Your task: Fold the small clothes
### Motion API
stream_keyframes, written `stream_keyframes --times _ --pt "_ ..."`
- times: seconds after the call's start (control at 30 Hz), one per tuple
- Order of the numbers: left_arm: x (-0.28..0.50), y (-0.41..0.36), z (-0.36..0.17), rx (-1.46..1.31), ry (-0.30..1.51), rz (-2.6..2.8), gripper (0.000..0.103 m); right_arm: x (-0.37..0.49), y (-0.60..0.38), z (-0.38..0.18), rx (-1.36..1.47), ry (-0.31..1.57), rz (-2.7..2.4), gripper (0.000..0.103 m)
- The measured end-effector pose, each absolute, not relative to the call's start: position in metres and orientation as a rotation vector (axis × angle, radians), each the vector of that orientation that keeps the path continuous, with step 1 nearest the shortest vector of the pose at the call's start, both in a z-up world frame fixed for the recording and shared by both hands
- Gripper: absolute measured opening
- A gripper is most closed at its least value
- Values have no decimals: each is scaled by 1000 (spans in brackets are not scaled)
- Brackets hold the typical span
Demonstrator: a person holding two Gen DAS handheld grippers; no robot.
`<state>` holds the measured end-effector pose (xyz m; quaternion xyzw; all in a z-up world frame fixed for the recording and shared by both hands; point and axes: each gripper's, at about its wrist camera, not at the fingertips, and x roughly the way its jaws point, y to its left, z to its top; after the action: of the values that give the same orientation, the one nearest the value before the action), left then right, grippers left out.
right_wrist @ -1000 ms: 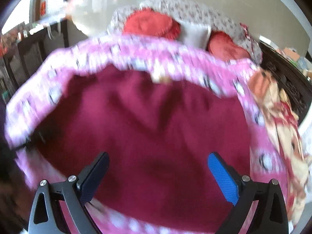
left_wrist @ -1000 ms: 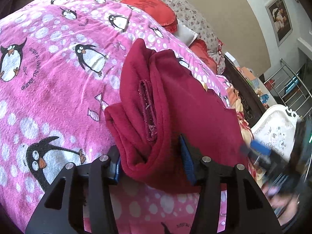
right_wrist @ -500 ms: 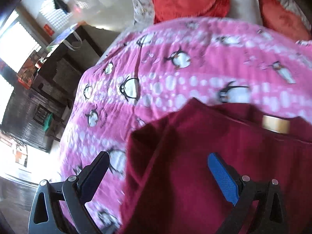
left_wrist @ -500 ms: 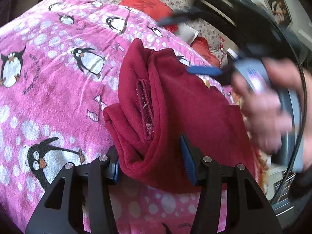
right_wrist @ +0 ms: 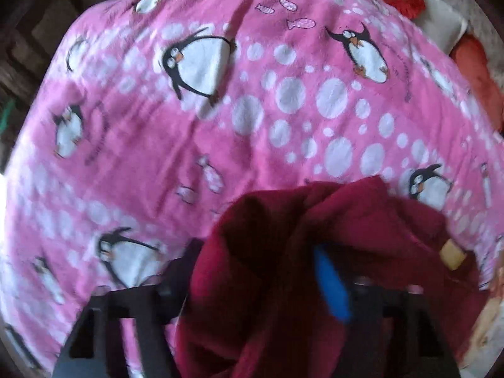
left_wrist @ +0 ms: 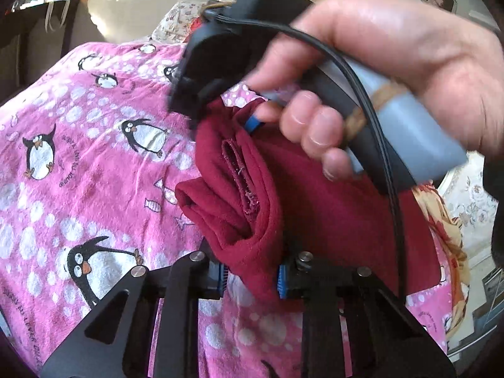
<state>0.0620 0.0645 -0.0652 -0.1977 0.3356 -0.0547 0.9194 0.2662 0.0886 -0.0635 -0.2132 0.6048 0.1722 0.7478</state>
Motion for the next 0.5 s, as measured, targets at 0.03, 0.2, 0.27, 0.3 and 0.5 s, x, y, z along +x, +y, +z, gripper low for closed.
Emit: stream_keyframes --times 0.03,0.2,0.27,0.3,0.5 --pt "62 64 -65 -408 691 -114 22 267 86 -62 -450 1316 371 39" --pt "61 68 -65 -414 689 -127 21 277 48 -46 -255 1322 413 16" --pt "62 69 -63 -417 696 -145 21 275 37 -37 -225 1301 434 15" --pt "62 68 -60 -409 700 -144 21 273 31 -33 -208 1294 441 15" --pt "52 52 -32 -327 661 -136 21 272 -23 -8 -68 1269 480 15"
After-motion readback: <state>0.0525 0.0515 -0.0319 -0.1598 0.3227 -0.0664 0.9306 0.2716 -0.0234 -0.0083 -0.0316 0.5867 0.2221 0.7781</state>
